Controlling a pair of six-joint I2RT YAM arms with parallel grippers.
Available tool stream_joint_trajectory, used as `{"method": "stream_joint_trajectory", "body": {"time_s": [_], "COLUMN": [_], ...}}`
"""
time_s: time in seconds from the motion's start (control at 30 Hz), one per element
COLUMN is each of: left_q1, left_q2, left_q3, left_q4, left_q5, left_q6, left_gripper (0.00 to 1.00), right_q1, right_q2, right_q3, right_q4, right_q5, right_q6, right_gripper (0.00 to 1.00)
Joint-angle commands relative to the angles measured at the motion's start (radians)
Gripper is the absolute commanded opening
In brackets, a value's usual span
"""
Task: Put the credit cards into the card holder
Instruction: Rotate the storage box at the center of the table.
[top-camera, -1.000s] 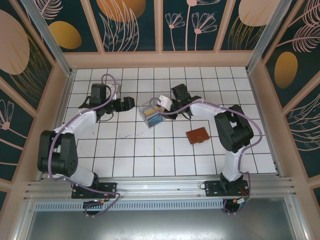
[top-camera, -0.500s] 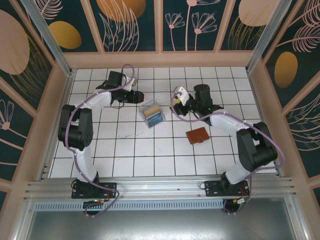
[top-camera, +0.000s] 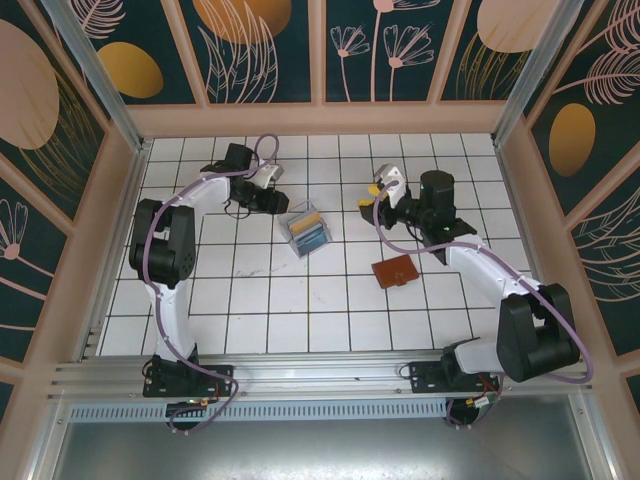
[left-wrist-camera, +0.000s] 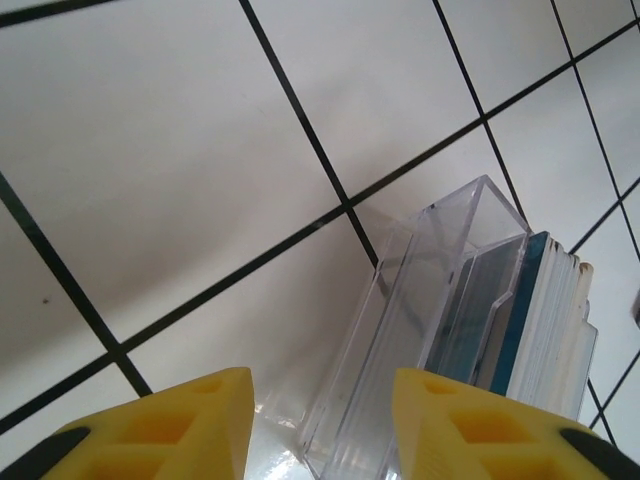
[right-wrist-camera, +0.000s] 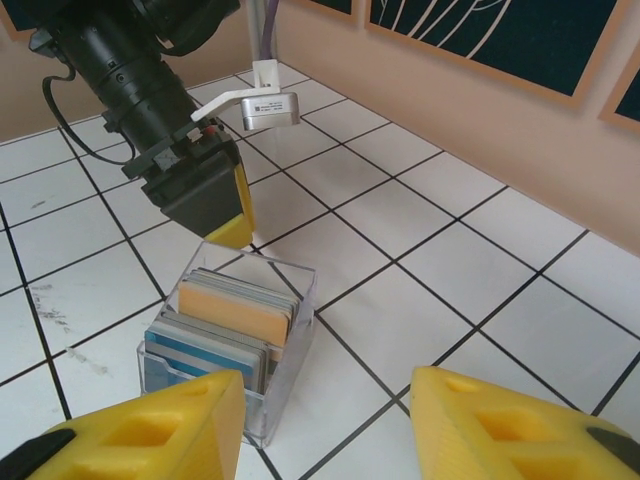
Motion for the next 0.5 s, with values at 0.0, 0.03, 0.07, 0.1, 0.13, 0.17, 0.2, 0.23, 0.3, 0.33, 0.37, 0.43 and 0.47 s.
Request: {"method": "stream_joint_trajectory", "body": {"time_s": [0.0, 0.03, 0.07, 0.1, 0.13, 0.17, 0.2, 0.23, 0.3, 0.33, 0.37, 0.43, 0.47], "left_q1": [-0.008, -0.010, -0.009, -0.009, -0.010, -0.010, -0.010, -0.010, -0.011, -0.011, -0.013, -0.019, -0.023], "left_q2": [-0.026, -0.029, -0.032, -0.034, -0.034, -0.034, -0.036, -0.047, -0.072, -0.083, -0.086, -0.072, -0.064], "left_q3": [-0.025, -0.025, -0.027, -0.027, -0.027, -0.026, -0.025, -0.032, -0.063, -0.076, -0.076, -0.059, -0.054], "left_q4": [-0.019, -0.021, -0.019, -0.016, -0.014, -0.014, -0.010, -0.001, 0.043, 0.066, 0.071, 0.048, 0.036], "left_q5": [0.051, 0.056, 0.066, 0.075, 0.087, 0.096, 0.106, 0.120, 0.156, 0.161, 0.161, 0.133, 0.123], "left_q6": [0.017, 0.018, 0.020, 0.023, 0.023, 0.022, 0.014, 0.003, -0.018, -0.033, -0.036, -0.030, -0.026], "left_gripper": [0.43, 0.43, 0.43, 0.44, 0.46, 0.48, 0.49, 0.50, 0.51, 0.52, 0.51, 0.49, 0.47], "right_q1": [-0.002, -0.001, -0.002, -0.002, -0.002, -0.001, -0.003, -0.001, -0.001, -0.002, -0.002, -0.002, -0.002], "right_q2": [-0.008, -0.004, 0.001, 0.006, 0.010, 0.013, 0.016, 0.023, 0.035, 0.038, 0.037, 0.036, 0.040], "right_q3": [-0.029, -0.033, -0.026, -0.019, -0.016, -0.018, -0.026, -0.029, -0.015, -0.007, -0.007, -0.026, -0.027], "right_q4": [0.027, 0.032, 0.024, 0.013, 0.008, 0.015, 0.029, 0.041, 0.020, 0.006, 0.002, 0.026, 0.031], "right_q5": [-0.041, -0.041, -0.042, -0.043, -0.045, -0.046, -0.047, -0.042, -0.040, -0.037, -0.035, -0.027, -0.029], "right_q6": [0.027, 0.027, 0.027, 0.026, 0.027, 0.028, 0.032, 0.037, 0.034, 0.032, 0.031, 0.030, 0.028], "right_gripper": [0.48, 0.48, 0.48, 0.48, 0.48, 0.48, 0.48, 0.48, 0.47, 0.47, 0.47, 0.47, 0.47]}}
